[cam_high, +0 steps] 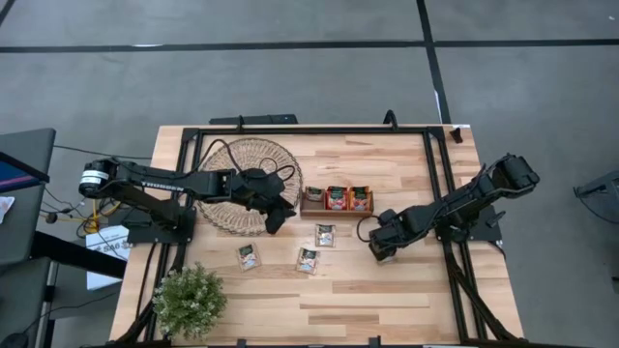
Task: Pick & Place Tea
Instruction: Put the brown tea bag into the left section of the wooden organizer
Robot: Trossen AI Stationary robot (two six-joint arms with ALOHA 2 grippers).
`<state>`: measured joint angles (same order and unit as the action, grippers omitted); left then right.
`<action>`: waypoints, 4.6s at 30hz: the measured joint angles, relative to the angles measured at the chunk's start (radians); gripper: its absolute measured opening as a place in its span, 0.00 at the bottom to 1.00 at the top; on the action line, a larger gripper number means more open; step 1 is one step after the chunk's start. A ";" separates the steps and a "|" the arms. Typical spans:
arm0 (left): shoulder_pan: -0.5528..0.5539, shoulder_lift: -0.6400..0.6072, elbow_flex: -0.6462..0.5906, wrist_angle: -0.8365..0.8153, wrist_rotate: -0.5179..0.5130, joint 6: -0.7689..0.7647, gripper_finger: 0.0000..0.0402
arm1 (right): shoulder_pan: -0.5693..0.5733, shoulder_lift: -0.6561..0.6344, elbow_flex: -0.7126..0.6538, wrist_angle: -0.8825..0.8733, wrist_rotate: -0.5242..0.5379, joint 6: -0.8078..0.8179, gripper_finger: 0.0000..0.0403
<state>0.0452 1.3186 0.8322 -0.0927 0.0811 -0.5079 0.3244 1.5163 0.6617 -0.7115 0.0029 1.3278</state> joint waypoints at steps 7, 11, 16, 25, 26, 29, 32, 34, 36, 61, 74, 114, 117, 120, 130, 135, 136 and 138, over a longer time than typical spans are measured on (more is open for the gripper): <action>0.000 0.000 0.000 0.007 0.000 0.004 0.32 | 0.000 0.001 0.000 0.030 0.012 0.019 0.49; 0.000 0.000 0.000 0.017 -0.001 0.006 0.32 | 0.000 0.001 0.000 0.058 0.024 0.026 0.49; 0.000 0.000 0.000 0.042 -0.001 0.007 0.32 | 0.000 0.001 0.001 0.093 0.030 0.026 0.48; 0.000 0.000 0.000 0.046 -0.002 0.021 0.32 | -0.006 0.022 0.034 0.108 0.027 -0.029 0.48; 0.000 0.000 0.000 0.046 -0.002 0.022 0.32 | -0.009 0.030 0.040 0.107 0.026 -0.041 0.48; 0.000 0.000 0.000 0.046 -0.002 0.022 0.32 | -0.016 0.068 0.067 0.091 0.020 -0.074 0.48; 0.000 0.000 0.000 0.046 -0.002 0.022 0.32 | -0.022 0.112 0.105 0.062 0.019 -0.113 0.48; 0.000 0.000 0.000 0.046 -0.002 0.022 0.32 | -0.026 0.139 0.132 0.039 0.018 -0.145 0.48; 0.000 0.000 0.000 0.046 -0.002 0.022 0.32 | -0.026 0.168 0.155 0.023 0.018 -0.174 0.47; 0.000 0.000 0.000 0.043 -0.002 0.029 0.32 | -0.027 0.214 0.195 -0.008 0.001 -0.169 0.21; 0.000 0.000 0.000 0.043 -0.002 0.029 0.32 | -0.026 0.214 0.195 -0.026 0.030 -0.165 0.01; 0.000 0.000 0.000 0.389 0.055 -0.183 0.32 | 0.054 -0.172 0.323 0.074 0.839 -0.167 0.00; 0.000 0.000 0.000 0.403 0.055 -0.228 0.32 | 0.015 -0.118 0.413 0.094 0.932 -0.334 0.00; 0.000 0.000 0.000 0.425 0.055 -0.267 0.32 | -0.019 -0.061 0.481 0.146 0.976 -0.483 0.00; 0.000 0.000 0.000 0.461 0.038 -0.374 0.32 | -0.065 0.056 0.606 0.292 0.976 -0.723 0.00; 0.001 0.000 0.000 0.454 -0.048 -0.352 0.32 | -0.064 0.060 0.629 0.294 0.967 -0.753 0.00; 0.001 0.000 0.000 0.454 -0.071 -0.344 0.32 | -0.063 0.060 0.631 0.295 0.967 -0.753 0.00; 0.001 0.000 0.000 0.452 -0.110 -0.330 0.32 | -0.063 0.060 0.631 0.294 0.963 -0.753 0.00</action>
<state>0.0463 1.3190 0.8318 0.3597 -0.0290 -0.8382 0.2611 1.5761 1.2930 -0.4175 0.9657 0.5751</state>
